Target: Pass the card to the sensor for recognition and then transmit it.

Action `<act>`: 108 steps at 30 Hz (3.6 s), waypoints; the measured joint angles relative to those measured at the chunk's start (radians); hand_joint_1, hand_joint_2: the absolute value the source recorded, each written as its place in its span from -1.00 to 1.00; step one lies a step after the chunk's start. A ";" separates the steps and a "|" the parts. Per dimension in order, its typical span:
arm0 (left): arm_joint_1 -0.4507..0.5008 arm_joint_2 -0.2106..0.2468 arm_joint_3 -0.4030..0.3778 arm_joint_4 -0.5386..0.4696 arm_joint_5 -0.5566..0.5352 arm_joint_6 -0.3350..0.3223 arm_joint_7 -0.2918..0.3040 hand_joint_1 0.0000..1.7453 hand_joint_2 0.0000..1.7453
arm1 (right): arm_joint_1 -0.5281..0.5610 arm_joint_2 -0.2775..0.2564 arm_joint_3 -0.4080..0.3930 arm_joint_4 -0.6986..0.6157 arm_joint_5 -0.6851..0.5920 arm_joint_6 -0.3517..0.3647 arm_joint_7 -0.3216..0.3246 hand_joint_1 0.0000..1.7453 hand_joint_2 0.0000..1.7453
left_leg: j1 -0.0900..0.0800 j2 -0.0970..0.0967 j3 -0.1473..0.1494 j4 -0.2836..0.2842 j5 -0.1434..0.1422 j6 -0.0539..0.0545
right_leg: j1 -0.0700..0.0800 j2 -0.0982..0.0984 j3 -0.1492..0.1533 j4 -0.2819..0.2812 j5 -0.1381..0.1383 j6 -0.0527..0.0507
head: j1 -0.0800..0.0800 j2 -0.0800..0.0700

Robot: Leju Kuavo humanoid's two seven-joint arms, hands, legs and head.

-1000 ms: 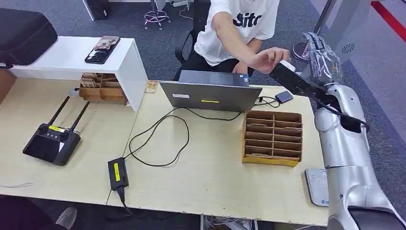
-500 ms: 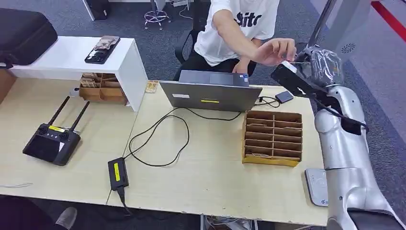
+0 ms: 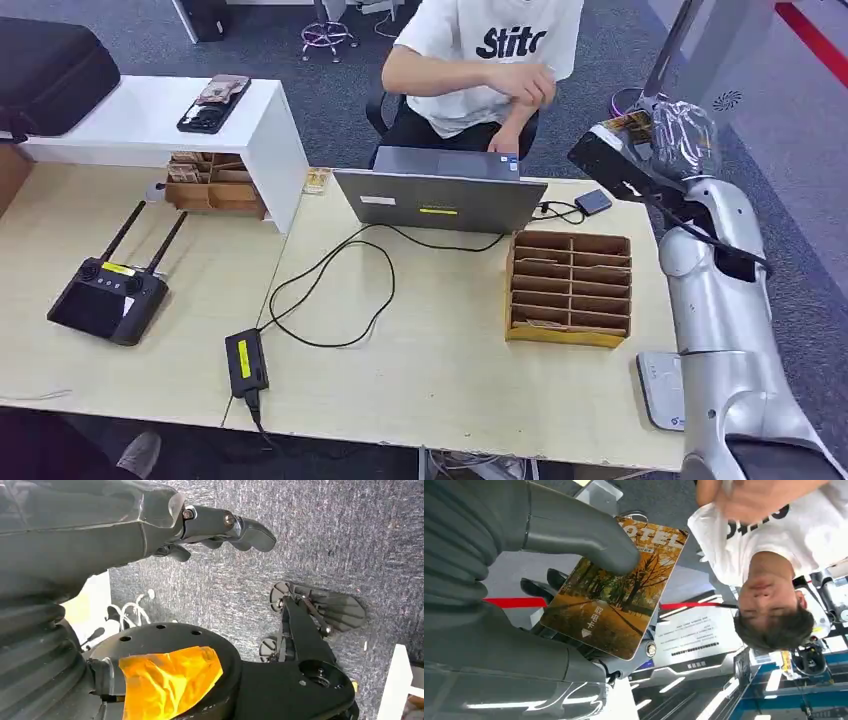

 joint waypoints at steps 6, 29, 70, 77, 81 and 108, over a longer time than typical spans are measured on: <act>0.000 0.000 0.000 0.000 0.000 0.000 0.000 -1.00 1.00 | 0.000 0.000 -0.002 0.000 0.000 0.000 0.000 1.00 1.00 | 0.000 0.000 0.000 0.000 0.000 0.000 | 0.000 0.000 0.000 0.000 0.000 0.000 | 0.000 0.000; 0.001 0.000 0.000 0.000 0.003 0.005 0.000 -1.00 1.00 | 0.072 -0.069 -0.206 -0.055 -0.054 0.001 -0.048 1.00 1.00 | 0.000 0.000 -0.001 0.000 0.000 0.000 | 0.000 0.000 -0.002 0.000 0.000 0.000 | 0.000 0.000; 0.007 -0.013 0.079 0.000 0.003 0.038 -0.019 -1.00 1.00 | 0.626 0.091 -0.527 -0.432 -0.348 0.037 -0.269 1.00 1.00 | 0.000 -0.002 -0.004 0.000 -0.001 0.000 | 0.000 -0.002 -0.003 -0.001 -0.002 0.001 | 0.000 0.000; 0.007 -0.017 0.083 0.000 0.003 0.039 -0.019 -1.00 1.00 | 0.662 0.112 -0.547 -0.457 -0.356 0.040 -0.269 1.00 1.00 | 0.000 -0.002 -0.004 0.000 -0.001 0.000 | 0.000 -0.002 -0.003 -0.001 -0.001 0.001 | 0.000 0.000; 0.007 -0.017 0.083 0.000 0.003 0.039 -0.019 -1.00 1.00 | 0.668 0.119 -0.553 -0.460 -0.358 0.040 -0.269 1.00 1.00 | 0.000 -0.002 -0.004 0.000 -0.001 0.000 | 0.000 -0.002 -0.003 -0.001 -0.001 0.001 | 0.000 0.000; 0.007 -0.018 0.083 0.000 0.003 0.038 -0.020 -1.00 1.00 | 0.667 0.120 -0.679 -0.256 -0.362 0.034 -0.263 1.00 1.00 | 0.000 -0.002 -0.004 0.000 -0.001 0.000 | 0.000 -0.002 -0.003 -0.001 -0.001 0.001 | 0.000 0.000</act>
